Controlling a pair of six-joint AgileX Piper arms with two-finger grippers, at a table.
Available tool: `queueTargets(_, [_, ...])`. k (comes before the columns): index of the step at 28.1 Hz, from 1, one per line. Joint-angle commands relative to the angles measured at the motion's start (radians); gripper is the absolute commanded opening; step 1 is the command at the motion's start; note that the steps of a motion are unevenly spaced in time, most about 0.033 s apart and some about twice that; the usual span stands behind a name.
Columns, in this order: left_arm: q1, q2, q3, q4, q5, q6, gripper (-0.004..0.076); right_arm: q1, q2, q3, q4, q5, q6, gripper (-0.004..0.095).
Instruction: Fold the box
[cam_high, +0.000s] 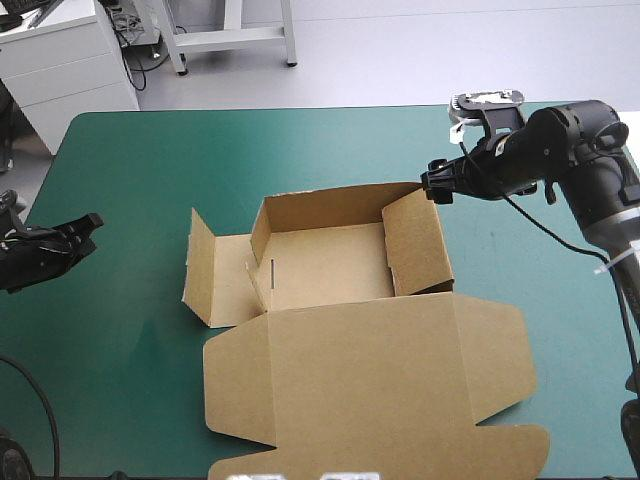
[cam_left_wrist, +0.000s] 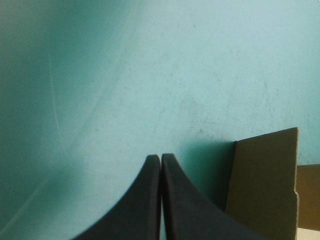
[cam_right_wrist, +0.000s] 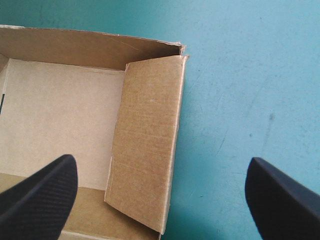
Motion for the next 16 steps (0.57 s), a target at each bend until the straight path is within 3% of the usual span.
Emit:
queueTargets(1, [0.003,-0.029,-0.026,-0.033,-0.023,-0.004,-0.0012,-0.002,-0.029,-0.015,-0.005,0.0,0.008,0.0837])
queueTargets(7, [0.003,-0.029,-0.026,-0.035,-0.026,-0.004,-0.0012,-0.002,0.042,0.036,-0.023,0.0,0.012,0.0837])
queueTargets(16, [0.003,-0.029,-0.026,-0.04,-0.043,-0.004,-0.0013,0.002,0.206,0.049,0.054,0.0,0.002,0.0837])
